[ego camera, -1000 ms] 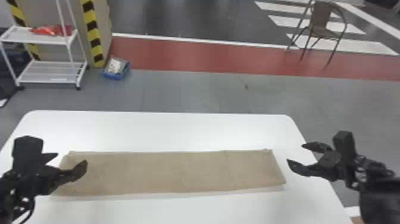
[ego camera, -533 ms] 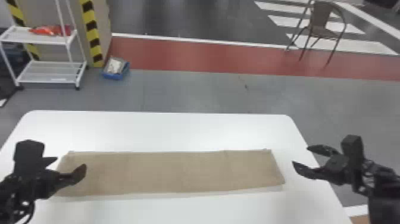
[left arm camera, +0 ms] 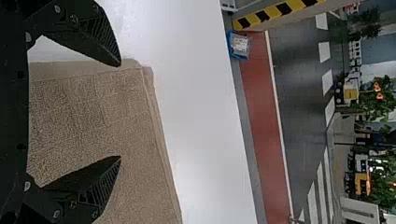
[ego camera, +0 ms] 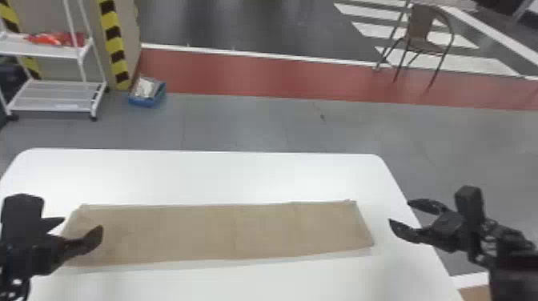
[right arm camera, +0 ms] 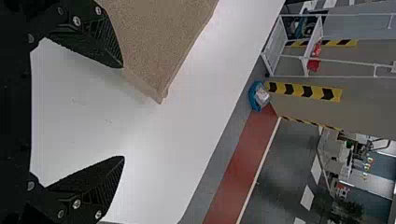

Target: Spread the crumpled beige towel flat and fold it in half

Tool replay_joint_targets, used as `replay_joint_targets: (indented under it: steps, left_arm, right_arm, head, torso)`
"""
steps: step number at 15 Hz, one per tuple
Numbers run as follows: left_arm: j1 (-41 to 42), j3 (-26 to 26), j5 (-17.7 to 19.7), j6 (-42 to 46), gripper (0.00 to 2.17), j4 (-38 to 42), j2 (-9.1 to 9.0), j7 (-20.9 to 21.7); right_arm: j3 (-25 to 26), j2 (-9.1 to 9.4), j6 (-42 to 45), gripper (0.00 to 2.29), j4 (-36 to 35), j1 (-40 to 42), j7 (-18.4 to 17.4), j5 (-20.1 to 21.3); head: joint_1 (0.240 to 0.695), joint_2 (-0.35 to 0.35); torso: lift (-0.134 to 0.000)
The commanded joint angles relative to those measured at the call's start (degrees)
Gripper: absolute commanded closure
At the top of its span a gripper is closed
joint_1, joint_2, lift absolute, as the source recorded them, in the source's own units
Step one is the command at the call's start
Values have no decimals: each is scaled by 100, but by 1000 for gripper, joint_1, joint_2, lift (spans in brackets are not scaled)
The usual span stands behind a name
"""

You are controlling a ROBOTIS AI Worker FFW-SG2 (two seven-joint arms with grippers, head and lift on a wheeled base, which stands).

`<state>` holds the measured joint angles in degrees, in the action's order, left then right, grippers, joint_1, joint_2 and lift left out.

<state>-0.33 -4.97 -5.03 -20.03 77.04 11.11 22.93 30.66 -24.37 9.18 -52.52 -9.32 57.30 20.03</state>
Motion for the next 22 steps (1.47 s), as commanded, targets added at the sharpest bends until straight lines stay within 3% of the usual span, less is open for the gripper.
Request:
replay_joint_targets:
  steps: [1,22]
  left_arm:
    - [33,-13,46,3,215,-5,23,10]
    - [183,-83,169,232,215,92,49,36]
  right_arm:
    - [-34,38,0,218,48,0,-8,-7]
    - [-52,161,17,279,92,9,-96,-315]
  head:
    - [695,-224]
    - [695,-200]
  torso:
    - [0]
    - [0]
